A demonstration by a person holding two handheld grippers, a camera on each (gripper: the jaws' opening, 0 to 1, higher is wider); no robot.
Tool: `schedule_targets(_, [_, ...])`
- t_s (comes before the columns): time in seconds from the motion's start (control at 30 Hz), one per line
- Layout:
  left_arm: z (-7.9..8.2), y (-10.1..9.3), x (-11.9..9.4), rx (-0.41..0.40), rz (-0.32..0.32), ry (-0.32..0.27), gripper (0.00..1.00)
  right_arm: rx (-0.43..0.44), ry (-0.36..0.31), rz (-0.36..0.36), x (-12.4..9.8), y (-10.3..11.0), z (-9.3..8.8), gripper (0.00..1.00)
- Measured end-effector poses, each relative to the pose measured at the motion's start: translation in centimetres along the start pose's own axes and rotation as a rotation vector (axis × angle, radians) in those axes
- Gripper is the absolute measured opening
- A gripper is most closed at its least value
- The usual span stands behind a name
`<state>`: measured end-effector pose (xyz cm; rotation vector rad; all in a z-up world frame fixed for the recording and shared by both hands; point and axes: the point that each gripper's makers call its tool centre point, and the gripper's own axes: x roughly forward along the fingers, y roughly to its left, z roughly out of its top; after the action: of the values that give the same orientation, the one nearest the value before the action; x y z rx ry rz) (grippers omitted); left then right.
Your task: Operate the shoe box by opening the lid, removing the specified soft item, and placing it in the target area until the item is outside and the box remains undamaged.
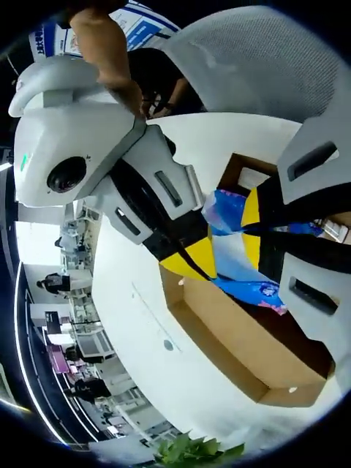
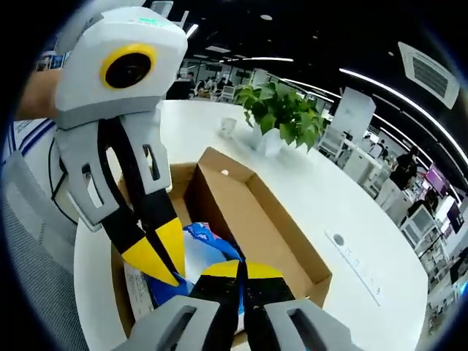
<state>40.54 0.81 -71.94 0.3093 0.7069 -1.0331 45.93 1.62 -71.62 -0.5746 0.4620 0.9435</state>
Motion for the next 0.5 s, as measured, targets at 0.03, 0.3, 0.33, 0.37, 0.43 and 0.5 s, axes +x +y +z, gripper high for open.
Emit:
schedule_targets(0.03, [0.2,-0.1,-0.2,0.001,0.002,-0.004,0.00,-0.002,-0.004,-0.001,-0.1,-0.1,0.2,0.00])
schedule_targets(0.3, [2.3,-1.0,-1.5,0.035,0.012,-0.032,0.00,-0.013,-0.038,-0.020,-1.8,-0.4,1.8,0.00])
schedule_targets(0.33, [2.6,-1.2,-1.7,0.039,0.013,-0.035,0.00,-0.016,-0.043,-0.023,-2.0,-0.5,2.1,0.00])
schedule_targets(0.37, [2.8,-1.2,-1.8,0.040,0.014,-0.039,0.00,-0.016,-0.046,-0.025,-2.2,-0.6,2.2,0.00])
schedule_targets(0.43, [3.3,-1.4,-1.9,0.046,0.013,-0.045,0.00,-0.012,-0.053,-0.032,-2.7,-0.9,2.5,0.00])
schedule_targets(0.5, [3.7,-1.5,-2.0,0.048,0.012,-0.050,0.00,-0.008,-0.057,-0.036,-3.2,-1.1,2.6,0.00])
